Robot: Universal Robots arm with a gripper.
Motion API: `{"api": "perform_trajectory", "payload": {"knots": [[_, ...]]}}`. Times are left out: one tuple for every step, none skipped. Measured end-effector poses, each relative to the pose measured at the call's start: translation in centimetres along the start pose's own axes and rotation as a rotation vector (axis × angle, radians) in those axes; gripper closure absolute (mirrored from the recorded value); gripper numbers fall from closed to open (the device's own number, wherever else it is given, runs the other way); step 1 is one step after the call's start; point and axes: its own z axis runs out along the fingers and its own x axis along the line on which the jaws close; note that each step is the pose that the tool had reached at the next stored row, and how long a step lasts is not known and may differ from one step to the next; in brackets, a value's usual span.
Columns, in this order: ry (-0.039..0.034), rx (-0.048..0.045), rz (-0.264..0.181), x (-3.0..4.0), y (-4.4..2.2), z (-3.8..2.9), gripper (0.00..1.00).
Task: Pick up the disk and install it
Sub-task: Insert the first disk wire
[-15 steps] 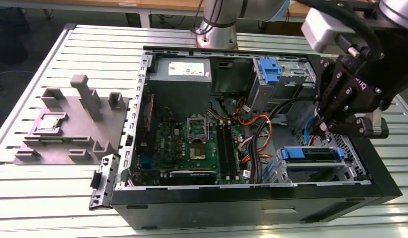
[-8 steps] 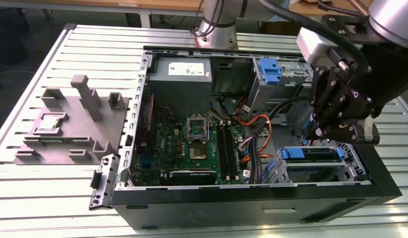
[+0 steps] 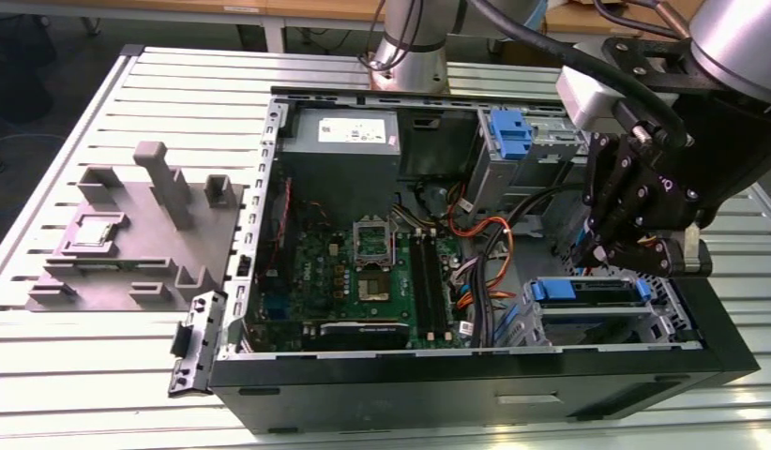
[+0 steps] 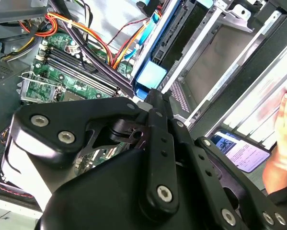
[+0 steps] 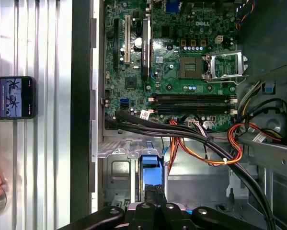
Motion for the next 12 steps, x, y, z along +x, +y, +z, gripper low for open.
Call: {"api": "perform_trajectory", "payload": {"knots": [[0.0,0.0,0.0,0.0,0.0,0.0,0.9],[0.0,0.0,0.0,0.0,0.0,0.0,0.9],[0.0,0.0001,0.0,0.0,0.0,0.0,0.9],[0.0,0.0001,0.0,0.0,0.0,0.0,0.9],[0.0,0.0001,0.0,0.0,0.0,0.0,0.9],[0.0,0.0001,0.0,0.0,0.0,0.0,0.9],[0.0,0.0001,0.0,0.0,0.0,0.0,0.9],[0.0,0.0001,0.0,0.0,-0.01,0.0,0.9],[0.0001,0.0001,0.0,0.0,-0.05,0.0,0.9],[0.0001,0.0001,0.0,-0.01,-0.2,0.01,0.9],[0.0001,0.0001,0.0,-0.01,-0.49,0.02,0.9],[0.0001,0.0001,0.0,-0.01,-0.8,0.04,0.9]]}}
